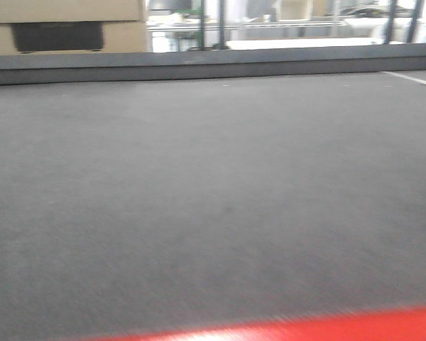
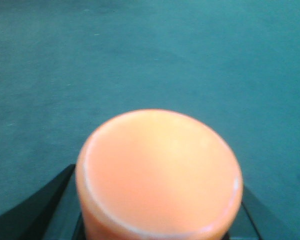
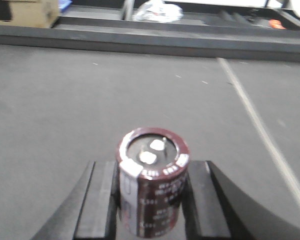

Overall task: Place cylindrical capacitor in blue bin on shelf
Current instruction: 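Drive the base away from the table toward the bin shelf, then drive up to the shelf facing the blue bins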

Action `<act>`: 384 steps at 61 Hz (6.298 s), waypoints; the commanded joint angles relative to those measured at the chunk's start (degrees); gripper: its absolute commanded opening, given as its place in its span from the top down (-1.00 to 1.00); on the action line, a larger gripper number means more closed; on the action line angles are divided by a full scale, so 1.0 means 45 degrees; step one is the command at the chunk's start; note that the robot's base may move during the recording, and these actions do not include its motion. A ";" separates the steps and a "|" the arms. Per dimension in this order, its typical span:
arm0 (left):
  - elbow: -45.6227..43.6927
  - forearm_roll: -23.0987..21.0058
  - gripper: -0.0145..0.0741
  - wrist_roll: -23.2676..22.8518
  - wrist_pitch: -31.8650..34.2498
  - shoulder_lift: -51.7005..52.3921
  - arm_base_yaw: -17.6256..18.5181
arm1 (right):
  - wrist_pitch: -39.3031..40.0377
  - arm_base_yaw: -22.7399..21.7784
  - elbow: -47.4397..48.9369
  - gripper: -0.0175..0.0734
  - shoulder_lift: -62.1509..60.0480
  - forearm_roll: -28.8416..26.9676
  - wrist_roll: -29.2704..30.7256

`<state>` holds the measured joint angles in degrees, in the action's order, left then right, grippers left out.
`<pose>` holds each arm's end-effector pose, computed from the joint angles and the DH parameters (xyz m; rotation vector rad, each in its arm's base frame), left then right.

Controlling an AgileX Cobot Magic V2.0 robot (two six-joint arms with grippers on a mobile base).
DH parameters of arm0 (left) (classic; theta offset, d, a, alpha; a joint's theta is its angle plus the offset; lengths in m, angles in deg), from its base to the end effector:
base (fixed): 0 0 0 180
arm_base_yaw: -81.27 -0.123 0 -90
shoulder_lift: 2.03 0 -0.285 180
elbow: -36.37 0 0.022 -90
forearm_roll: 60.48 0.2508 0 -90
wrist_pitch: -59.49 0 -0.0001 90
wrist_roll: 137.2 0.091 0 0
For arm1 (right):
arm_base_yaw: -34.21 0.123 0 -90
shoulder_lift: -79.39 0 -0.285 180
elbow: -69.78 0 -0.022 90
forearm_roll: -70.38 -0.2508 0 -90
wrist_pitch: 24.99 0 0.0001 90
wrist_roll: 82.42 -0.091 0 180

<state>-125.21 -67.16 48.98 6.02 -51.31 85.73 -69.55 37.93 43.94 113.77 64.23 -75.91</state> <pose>0.1144 -0.0175 0.4078 0.1783 2.1038 -0.1225 0.0588 0.0107 0.4046 -0.1460 1.8202 0.0884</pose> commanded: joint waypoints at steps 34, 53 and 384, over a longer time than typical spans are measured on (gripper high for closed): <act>-0.0014 -0.0090 0.92 0.0045 0.0258 0.0249 0.0055 | 0.0289 0.0056 0.0095 0.90 -0.0068 0.0078 0.0102; -0.0014 -0.0090 0.92 0.0045 0.1228 0.0107 0.0055 | 0.0289 0.0056 0.0095 0.90 -0.0068 0.0078 0.0102; -0.0014 -0.0066 0.92 0.0045 0.1539 0.0107 0.0055 | 0.0289 0.0056 0.0095 0.90 -0.0068 0.0030 0.0102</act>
<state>-125.21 -66.95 48.98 11.77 -50.76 85.73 -69.64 38.26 43.94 113.64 64.23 -75.91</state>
